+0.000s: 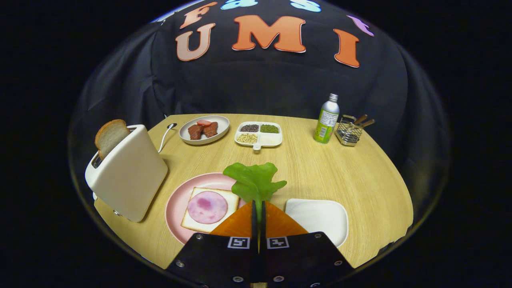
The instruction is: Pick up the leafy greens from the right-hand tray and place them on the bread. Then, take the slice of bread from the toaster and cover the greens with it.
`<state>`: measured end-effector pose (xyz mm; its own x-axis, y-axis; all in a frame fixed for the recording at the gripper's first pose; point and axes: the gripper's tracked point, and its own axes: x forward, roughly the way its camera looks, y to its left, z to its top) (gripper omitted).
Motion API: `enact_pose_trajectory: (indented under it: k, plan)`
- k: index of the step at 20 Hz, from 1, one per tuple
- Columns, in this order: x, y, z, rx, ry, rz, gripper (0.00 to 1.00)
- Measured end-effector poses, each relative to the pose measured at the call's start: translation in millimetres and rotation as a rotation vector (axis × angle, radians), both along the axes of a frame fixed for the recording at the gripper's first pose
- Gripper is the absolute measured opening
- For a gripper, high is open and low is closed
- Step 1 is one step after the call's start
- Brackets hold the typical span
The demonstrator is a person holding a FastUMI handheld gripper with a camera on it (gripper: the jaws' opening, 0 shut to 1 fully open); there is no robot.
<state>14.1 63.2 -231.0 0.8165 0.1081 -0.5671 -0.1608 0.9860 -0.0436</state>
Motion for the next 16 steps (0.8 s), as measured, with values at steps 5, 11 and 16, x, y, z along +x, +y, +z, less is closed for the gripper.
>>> enact_pose_trajectory:
  k: [5, 11, 16]
  plan:
    - [-5, 42, -9, 0.009, 0.018, 0.067, 0.02]
    - [-6, 67, -24, -0.003, 0.051, 0.099, 0.02]
    - [-7, 69, -35, -0.015, 0.082, 0.094, 0.03]
